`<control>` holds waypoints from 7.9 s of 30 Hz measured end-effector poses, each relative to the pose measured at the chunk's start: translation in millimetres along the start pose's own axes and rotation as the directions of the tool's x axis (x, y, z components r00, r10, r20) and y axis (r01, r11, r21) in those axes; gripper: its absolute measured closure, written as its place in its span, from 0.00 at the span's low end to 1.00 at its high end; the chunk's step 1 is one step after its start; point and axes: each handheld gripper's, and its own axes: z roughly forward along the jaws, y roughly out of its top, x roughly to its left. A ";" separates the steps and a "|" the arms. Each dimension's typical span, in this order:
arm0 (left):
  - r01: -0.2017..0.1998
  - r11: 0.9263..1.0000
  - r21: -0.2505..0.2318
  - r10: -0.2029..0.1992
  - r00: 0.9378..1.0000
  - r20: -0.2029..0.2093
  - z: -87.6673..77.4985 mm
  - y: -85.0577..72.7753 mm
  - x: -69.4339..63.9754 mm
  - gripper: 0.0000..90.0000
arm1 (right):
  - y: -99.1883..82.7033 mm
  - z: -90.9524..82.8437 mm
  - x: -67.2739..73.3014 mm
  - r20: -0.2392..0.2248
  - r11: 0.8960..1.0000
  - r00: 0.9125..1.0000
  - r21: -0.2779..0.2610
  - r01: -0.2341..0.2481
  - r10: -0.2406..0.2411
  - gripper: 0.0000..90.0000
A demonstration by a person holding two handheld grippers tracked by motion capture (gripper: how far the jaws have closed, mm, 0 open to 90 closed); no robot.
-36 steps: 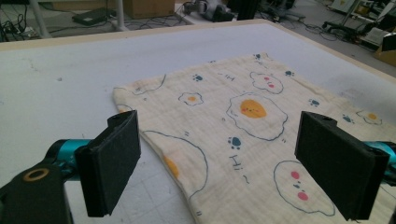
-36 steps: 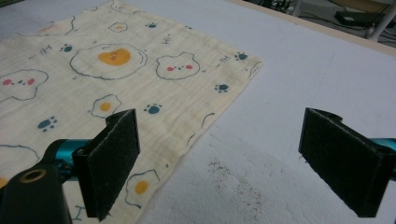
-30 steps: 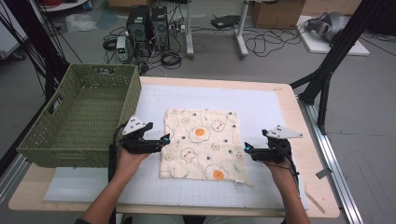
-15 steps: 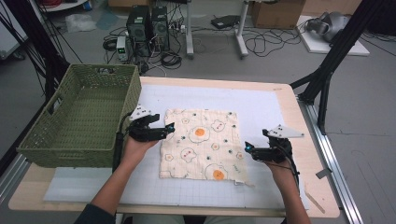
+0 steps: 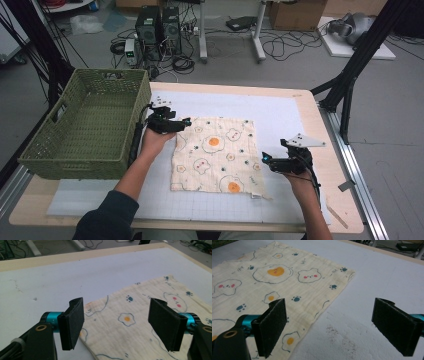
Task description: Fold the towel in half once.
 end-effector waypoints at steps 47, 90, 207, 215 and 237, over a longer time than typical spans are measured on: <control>0.000 0.990 0.140 0.011 0.997 -0.075 40.0 -22.3 20.0 0.96 | 47.1 138.9 -31.6 0.085 0.963 0.994 0.253 -0.092 0.072 0.70; -0.092 0.987 -0.135 0.100 0.994 0.052 -61.6 -19.2 -24.1 0.97 | 42.9 43.5 4.7 0.012 1.000 0.999 0.000 0.031 -0.031 0.96; 0.028 0.996 0.083 -0.035 0.996 0.078 -26.9 -55.2 -14.7 0.53 | 4.1 52.7 0.6 -0.014 0.994 1.000 0.106 -0.021 0.023 0.61; -0.054 0.978 0.202 0.030 0.993 0.119 -22.0 -62.1 -20.2 0.84 | -3.4 66.8 -2.0 -0.085 0.981 0.996 0.195 -0.024 0.041 0.72; -0.049 0.999 0.017 0.049 0.999 -0.014 -16.8 -60.0 -10.4 0.94 | 15.1 78.0 10.1 0.062 0.992 0.997 0.118 0.046 -0.054 0.95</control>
